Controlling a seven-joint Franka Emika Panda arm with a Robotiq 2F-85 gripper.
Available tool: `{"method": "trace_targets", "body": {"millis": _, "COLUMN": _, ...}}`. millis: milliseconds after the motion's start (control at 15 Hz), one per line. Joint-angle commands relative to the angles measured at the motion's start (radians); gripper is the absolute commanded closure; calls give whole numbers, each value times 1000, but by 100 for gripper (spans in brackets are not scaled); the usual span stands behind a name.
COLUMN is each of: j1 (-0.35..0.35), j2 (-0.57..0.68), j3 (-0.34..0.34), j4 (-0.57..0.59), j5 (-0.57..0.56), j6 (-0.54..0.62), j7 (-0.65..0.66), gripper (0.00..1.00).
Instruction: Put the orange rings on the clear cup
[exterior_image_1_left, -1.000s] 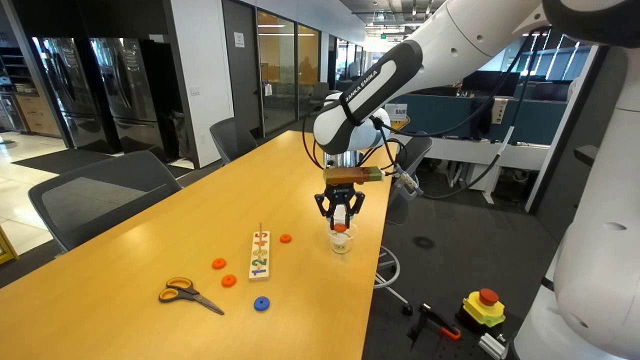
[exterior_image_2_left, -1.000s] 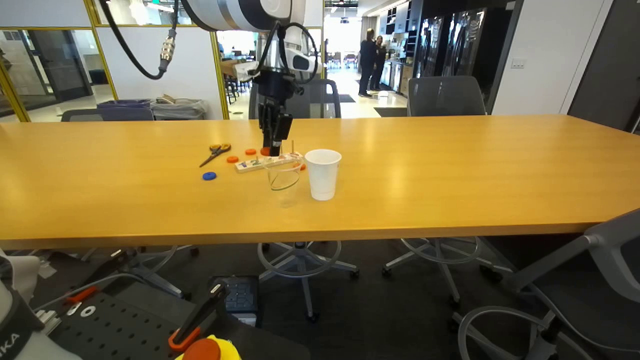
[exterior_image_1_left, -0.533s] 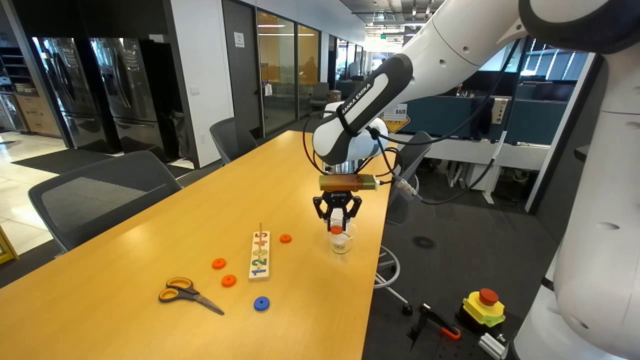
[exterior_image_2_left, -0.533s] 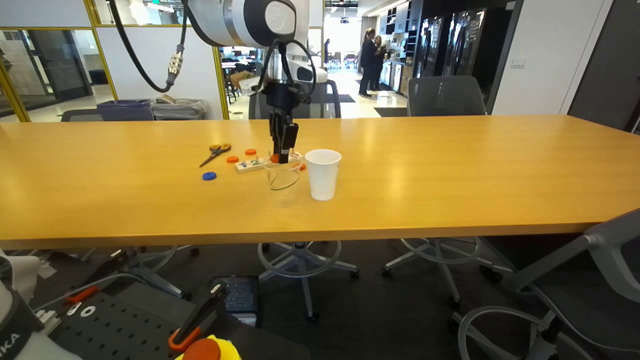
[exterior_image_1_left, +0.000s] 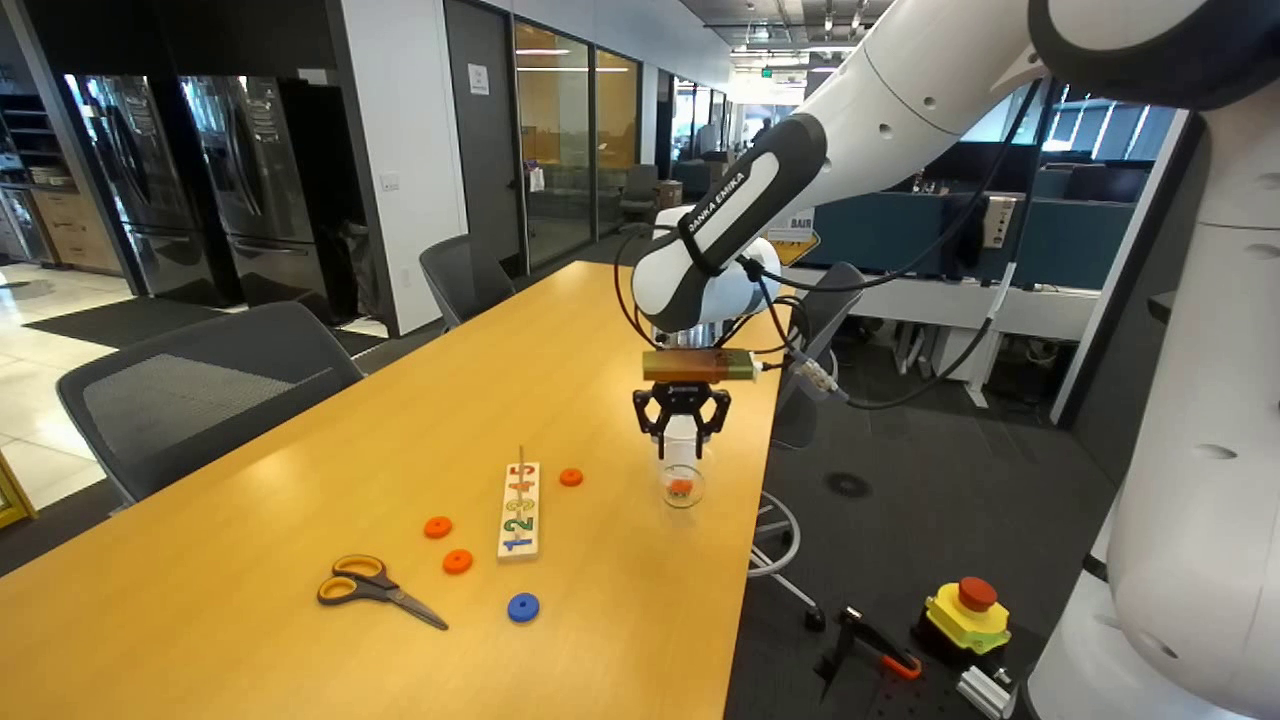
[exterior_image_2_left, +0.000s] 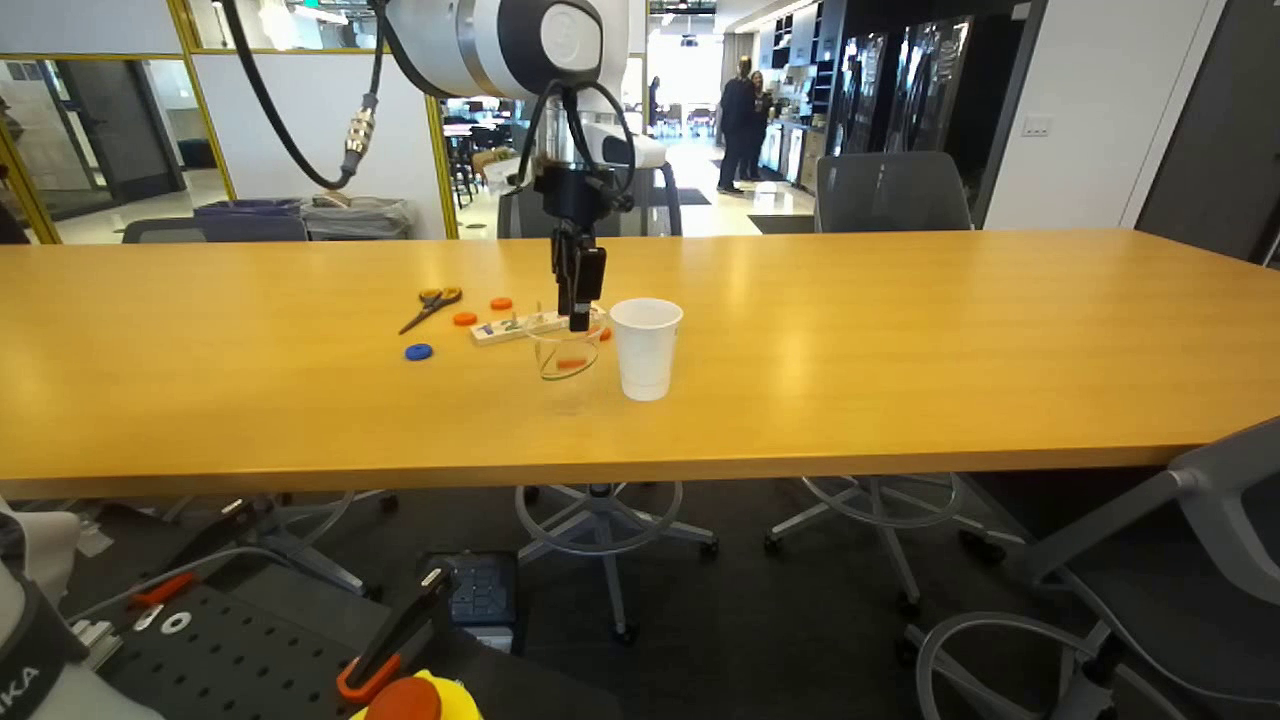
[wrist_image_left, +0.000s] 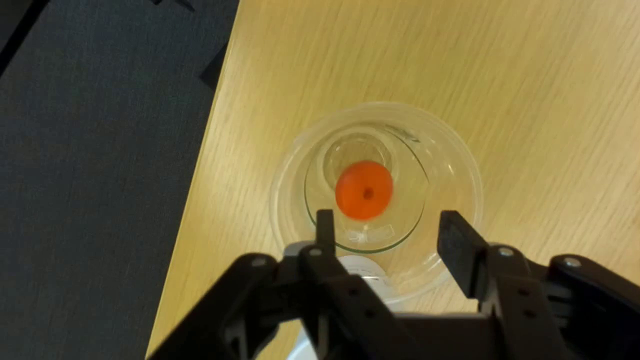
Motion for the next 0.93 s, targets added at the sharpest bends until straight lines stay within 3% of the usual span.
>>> {"method": "trace_targets", "body": {"millis": 0, "j1": 5, "j2": -19, "j3": -5, "j4": -1, "j5": -21, "j6": 13, "j7": 32, "gripper": 11}}
{"method": "trace_targets", "body": {"millis": 67, "j1": 5, "j2": -25, "j3": -3, "j4": -2, "j5": -19, "j6": 10, "j7": 29, "gripper": 2}}
{"method": "trace_targets", "body": {"millis": 133, "j1": 8, "j2": -39, "j3": 0, "j4": -4, "j5": -23, "j6": 7, "j7": 22, "gripper": 0}}
{"method": "trace_targets", "body": {"millis": 533, "j1": 26, "j2": -108, "j3": 41, "j4": 38, "j5": -29, "j6": 1, "j7": -62, "gripper": 0}}
{"method": "trace_targets", "body": {"millis": 867, "j1": 38, "j2": 15, "j3": 84, "j4": 147, "j5": 31, "j6": -19, "j7": -237, "gripper": 0}}
